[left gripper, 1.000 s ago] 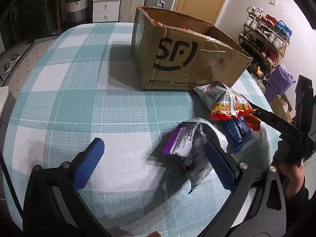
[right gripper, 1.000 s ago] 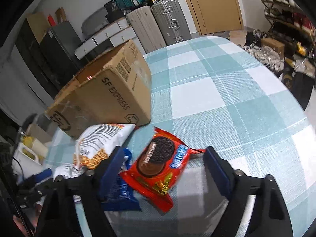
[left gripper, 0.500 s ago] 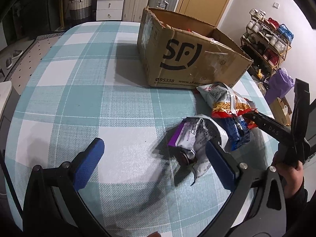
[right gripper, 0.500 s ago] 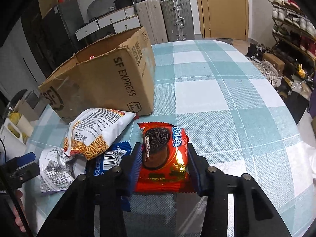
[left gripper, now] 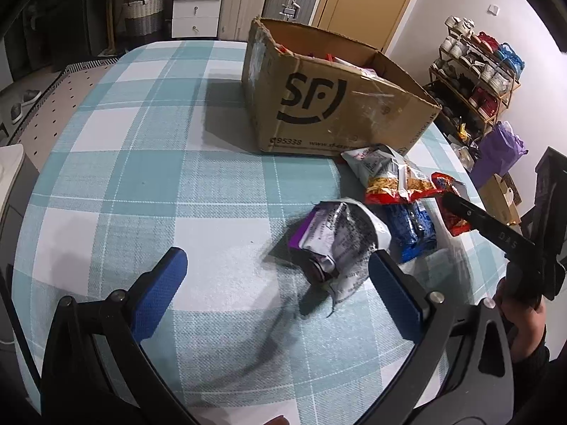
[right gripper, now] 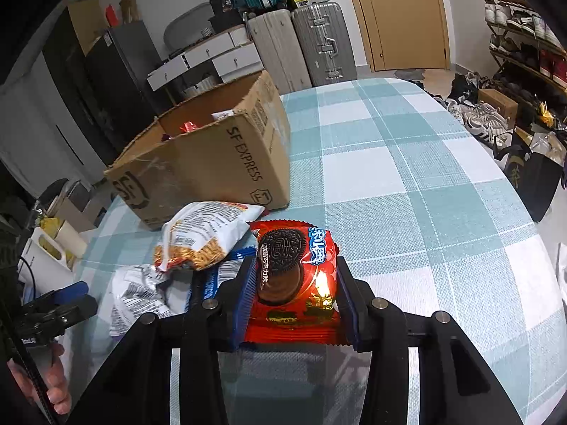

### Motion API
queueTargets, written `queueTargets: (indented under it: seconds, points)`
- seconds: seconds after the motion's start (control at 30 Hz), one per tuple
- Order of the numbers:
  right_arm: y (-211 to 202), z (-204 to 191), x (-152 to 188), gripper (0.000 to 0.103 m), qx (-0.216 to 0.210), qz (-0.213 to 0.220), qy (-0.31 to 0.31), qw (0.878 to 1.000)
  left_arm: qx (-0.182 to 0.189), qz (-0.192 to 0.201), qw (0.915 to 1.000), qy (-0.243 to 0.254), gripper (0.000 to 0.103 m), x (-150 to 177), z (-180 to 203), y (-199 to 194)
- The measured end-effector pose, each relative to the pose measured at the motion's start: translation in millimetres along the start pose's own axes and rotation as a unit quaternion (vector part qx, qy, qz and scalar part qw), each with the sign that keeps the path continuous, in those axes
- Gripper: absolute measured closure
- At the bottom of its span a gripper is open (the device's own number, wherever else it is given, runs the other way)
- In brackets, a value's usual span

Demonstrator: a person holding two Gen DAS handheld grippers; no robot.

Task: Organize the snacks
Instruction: 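Grasp the red Oreo pack with the right tool while the left tool lowers onto the white-purple bag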

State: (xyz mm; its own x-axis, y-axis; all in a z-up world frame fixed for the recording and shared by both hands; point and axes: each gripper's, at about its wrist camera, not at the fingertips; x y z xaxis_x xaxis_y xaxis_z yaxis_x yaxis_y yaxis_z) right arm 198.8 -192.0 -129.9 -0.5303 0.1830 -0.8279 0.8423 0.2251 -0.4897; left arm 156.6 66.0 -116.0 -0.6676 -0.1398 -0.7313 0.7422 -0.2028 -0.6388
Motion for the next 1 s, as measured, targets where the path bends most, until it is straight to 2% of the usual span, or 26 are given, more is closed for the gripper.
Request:
queueTargets:
  seconds: [0.27, 0.67, 1.0]
  points:
    - [-18.3, -1.1, 4.3, 0.060, -0.014, 0.009, -0.001, 1.000, 0.006, -0.012, 0.9999, 0.002, 0.001, -1.7, 15.4, 14.6]
    - [-35.1, 17.5, 8.9, 0.060, -0.019, 0.016, 0.021, 0.999, 0.017, -0.057, 0.9981, -0.015, 0.001, -4.2, 28.6, 61.7]
    - [-42.6, 31.6, 13.2, 0.060, -0.025, 0.021, 0.042, 0.999, 0.000, -0.056, 0.9984, -0.002, 0.001, -9.1, 38.0, 77.3]
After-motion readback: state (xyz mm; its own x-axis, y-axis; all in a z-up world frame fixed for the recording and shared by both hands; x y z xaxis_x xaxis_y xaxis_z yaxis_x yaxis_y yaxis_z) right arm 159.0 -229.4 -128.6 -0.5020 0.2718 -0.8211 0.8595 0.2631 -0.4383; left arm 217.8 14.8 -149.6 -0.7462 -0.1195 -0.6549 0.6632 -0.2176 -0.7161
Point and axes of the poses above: each gripper's, at about its wrist camera, not at the fingertips, and y roughly the way its jaws point, z to its right, x to its underside, and after that the axes turned 14 degrees about z, right-handed
